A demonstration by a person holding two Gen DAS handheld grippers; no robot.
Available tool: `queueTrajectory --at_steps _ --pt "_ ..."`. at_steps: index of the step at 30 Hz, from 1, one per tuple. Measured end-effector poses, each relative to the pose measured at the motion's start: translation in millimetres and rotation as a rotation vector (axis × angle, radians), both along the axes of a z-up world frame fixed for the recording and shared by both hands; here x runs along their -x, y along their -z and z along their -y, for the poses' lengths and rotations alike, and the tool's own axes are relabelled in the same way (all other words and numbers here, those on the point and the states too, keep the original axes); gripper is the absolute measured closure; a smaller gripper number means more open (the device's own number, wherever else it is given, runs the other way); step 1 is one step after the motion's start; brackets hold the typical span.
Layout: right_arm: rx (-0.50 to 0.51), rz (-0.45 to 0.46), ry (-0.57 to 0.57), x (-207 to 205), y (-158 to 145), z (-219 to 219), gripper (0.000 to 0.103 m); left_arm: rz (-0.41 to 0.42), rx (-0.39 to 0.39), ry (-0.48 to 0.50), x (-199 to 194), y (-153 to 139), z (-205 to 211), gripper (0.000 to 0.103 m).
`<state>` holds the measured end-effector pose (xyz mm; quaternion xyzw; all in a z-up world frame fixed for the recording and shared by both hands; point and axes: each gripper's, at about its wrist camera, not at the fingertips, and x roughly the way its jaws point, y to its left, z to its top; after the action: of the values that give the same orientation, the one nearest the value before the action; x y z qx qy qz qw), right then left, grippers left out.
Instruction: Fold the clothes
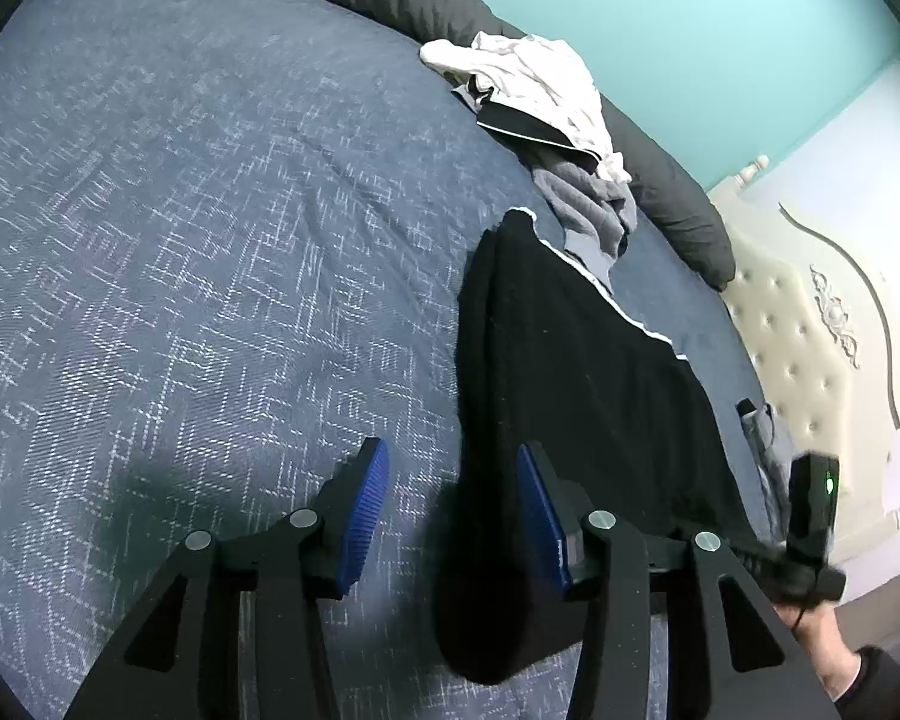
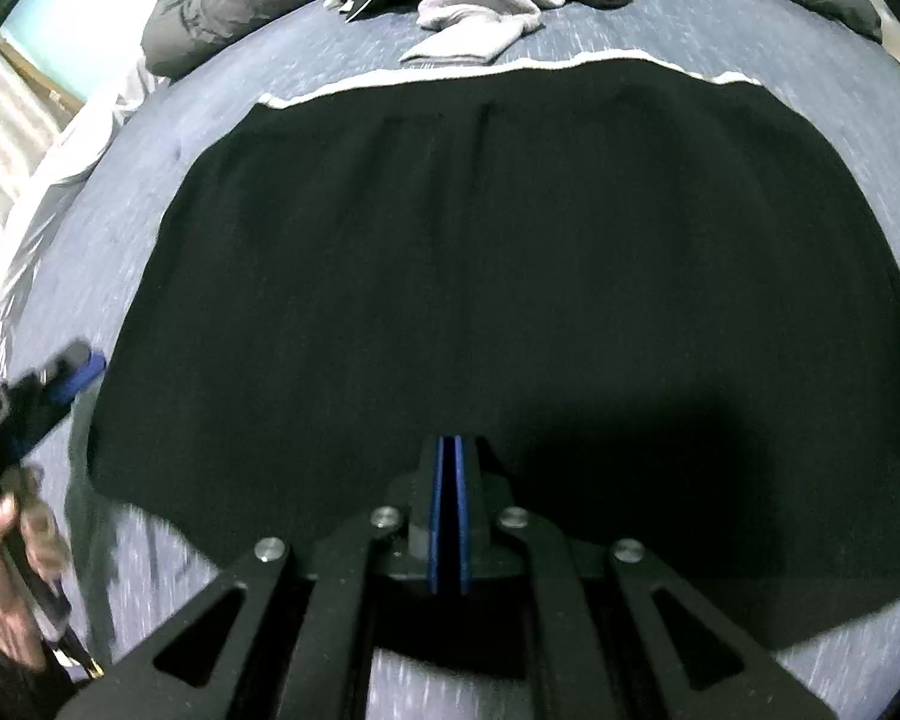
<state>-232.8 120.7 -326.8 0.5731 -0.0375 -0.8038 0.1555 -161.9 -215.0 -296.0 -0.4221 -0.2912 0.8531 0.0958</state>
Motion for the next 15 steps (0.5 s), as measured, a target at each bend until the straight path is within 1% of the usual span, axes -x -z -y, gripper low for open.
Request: queueTrajectory --at_steps 4,9,15 --pt "0.010 -0.017 0.002 -25.6 -7.2 -7.7 0.100 -0.009 -0.005 -0.003 -8.4 -8.2 0.1 0.051" --pt "0.012 -0.016 -0.023 -47.9 -11.4 -13.8 0.100 -0.002 -0.015 0.001 -20.6 -13.2 -4.0 0.047" --pt "0.032 -0.001 -0.028 -61.3 -13.2 -21.4 0.100 0.021 -0.027 0.017 -37.9 -13.7 -14.6 0.039"
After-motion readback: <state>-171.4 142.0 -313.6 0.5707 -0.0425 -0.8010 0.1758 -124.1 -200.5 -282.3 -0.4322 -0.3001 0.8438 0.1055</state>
